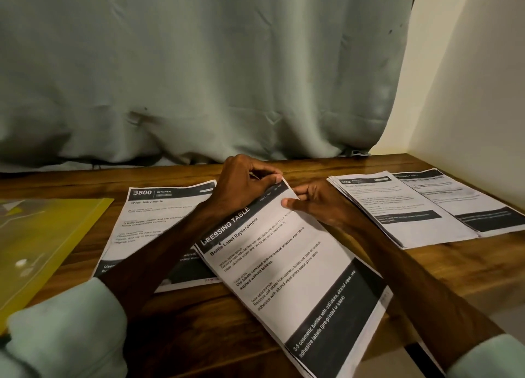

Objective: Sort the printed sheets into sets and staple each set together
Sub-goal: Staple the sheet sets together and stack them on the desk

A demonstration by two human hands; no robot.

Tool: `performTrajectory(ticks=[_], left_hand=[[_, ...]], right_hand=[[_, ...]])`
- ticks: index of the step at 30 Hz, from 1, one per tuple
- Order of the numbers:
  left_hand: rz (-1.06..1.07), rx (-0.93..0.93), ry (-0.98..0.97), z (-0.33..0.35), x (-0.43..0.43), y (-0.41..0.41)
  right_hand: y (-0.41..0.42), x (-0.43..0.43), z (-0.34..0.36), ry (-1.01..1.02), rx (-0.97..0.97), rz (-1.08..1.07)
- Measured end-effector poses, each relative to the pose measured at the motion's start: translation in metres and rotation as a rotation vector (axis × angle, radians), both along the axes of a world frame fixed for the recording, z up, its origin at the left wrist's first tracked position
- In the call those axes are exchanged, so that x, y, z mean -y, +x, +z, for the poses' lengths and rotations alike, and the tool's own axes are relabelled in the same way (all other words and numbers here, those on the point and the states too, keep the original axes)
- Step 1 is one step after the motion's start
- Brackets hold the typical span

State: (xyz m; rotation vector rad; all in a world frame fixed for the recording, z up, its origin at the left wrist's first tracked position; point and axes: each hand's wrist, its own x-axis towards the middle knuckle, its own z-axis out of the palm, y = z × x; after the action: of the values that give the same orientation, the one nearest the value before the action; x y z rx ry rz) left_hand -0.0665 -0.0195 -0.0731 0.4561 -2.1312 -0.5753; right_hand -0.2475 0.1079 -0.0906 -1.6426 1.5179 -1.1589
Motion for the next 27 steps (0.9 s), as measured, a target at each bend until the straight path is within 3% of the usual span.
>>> performTrajectory(ticks=[5,8,14,18,22,27], left_hand=[[-0.101,0.166,0.189,0.0,-0.001,0.008],[-0.112,0.265,0.203,-0.006,0.0,0.02],[-0.08,0.267,0.254,-0.037,0.011,0.047],[-0.078,0.207,0.244,-0.06,0.021,0.053],[-0.076,0.251,0.194,-0.066,0.023,0.052],[-0.063,0.267,0.165,-0.07,0.029,0.058]], right_hand=[[0.004,-0.002,-0.001,-0.025,0.041,-0.023],[0.004,0.005,-0.006,0.0,0.024,-0.041],[0.005,0.036,-0.012,0.159,-0.037,0.017],[-0.001,0.062,-0.011,0.014,0.219,-0.207],[-0.007,0.094,-0.022,-0.045,-0.125,-0.414],[0.022,0.123,-0.028,0.117,-0.279,-0.228]])
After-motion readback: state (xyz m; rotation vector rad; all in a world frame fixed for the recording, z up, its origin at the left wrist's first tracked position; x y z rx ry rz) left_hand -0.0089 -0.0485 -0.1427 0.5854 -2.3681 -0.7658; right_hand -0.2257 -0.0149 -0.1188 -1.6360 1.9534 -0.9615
